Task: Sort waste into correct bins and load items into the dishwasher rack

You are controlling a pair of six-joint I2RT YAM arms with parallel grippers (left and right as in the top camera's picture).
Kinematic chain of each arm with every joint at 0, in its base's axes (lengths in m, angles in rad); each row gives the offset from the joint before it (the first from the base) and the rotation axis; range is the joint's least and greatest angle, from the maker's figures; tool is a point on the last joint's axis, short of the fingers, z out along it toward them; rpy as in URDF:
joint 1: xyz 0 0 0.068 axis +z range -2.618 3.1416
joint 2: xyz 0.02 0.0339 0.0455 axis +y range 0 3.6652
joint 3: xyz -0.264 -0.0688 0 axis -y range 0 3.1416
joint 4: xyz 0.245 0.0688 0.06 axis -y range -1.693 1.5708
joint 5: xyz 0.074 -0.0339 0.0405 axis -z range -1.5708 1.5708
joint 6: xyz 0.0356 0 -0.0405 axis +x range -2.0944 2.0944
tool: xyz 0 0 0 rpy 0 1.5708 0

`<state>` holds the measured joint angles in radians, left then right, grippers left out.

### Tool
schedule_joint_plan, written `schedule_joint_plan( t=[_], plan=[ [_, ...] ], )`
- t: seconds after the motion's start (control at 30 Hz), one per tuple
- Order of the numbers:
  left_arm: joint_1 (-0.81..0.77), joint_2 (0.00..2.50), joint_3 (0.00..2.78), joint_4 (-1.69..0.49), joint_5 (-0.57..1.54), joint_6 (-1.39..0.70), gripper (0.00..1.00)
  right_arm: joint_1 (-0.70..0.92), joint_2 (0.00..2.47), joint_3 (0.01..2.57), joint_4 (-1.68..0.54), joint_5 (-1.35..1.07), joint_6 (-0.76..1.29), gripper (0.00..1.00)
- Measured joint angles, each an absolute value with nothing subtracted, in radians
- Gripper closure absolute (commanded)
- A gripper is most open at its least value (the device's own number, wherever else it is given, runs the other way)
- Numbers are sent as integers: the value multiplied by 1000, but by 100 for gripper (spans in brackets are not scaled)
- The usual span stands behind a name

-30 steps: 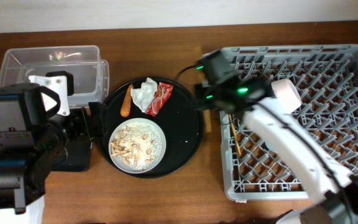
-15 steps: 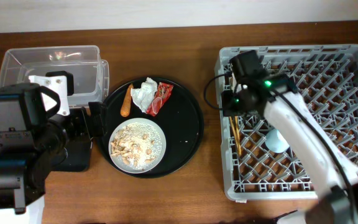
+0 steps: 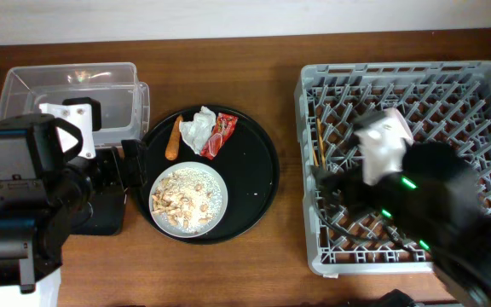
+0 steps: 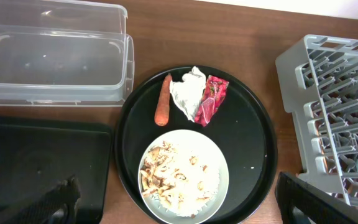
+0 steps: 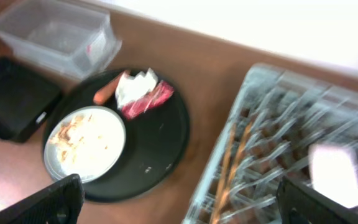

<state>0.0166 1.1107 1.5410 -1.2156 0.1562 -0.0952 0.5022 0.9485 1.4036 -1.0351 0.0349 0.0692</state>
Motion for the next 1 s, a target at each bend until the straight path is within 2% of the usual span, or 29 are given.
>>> schedule_joint_plan(
  t=[0.07, 0.2, 0.43, 0.6, 1.0],
  plan=[
    [17, 1111, 1541, -1215, 156, -95, 1, 433, 841, 1339, -892, 57, 29, 2],
    [16, 1111, 1541, -1216, 156, -95, 1, 247, 612, 949, -501, -1, -2, 2],
    [17, 1111, 1541, -1215, 156, -95, 1, 136, 223, 393, -345, -47, -4, 2],
    [16, 1111, 1541, -1214, 156, -95, 1, 124, 18, 66, -55, -51, -4, 2],
    [17, 1111, 1541, -1216, 156, -95, 1, 124, 15, 10, -67, -51, -5, 2]
  ],
)
